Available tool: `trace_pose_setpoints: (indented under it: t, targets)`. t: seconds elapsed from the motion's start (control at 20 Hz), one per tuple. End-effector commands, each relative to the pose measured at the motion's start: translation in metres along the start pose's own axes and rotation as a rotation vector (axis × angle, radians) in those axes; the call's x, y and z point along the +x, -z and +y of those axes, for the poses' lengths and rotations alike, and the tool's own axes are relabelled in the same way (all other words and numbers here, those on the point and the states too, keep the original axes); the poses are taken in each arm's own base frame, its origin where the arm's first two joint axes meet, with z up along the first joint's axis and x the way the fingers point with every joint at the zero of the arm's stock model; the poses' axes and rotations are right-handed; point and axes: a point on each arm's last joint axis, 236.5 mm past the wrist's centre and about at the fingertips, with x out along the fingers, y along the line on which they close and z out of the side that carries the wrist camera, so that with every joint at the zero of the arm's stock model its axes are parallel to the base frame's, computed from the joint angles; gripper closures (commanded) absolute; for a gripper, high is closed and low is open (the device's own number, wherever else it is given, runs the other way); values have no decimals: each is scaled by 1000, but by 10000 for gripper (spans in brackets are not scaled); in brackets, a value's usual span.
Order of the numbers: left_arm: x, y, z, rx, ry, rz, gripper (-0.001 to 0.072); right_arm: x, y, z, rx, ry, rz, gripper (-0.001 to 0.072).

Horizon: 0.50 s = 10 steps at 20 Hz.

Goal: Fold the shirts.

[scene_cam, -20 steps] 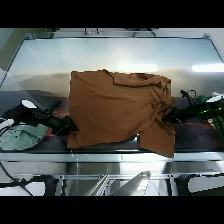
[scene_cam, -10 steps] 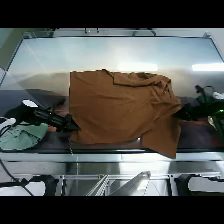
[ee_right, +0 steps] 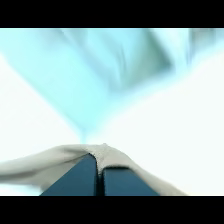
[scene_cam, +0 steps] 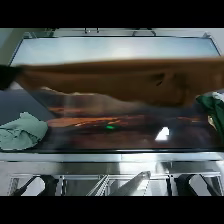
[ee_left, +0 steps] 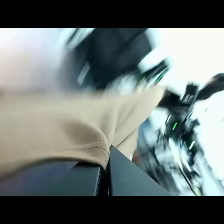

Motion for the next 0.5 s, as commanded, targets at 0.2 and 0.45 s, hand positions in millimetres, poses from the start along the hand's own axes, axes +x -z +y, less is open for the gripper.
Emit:
trace_pose_setpoints:
  t: [0.2, 0.45]
  targets:
    - [-46, -48, -179, 445, 153, -182, 685, 7, -76, 207, -587, -108, -230, 691]
    - [-15, -48, -42, 158, -106, 99, 685, 16, -47, 114, -568, 211, 46, 691]
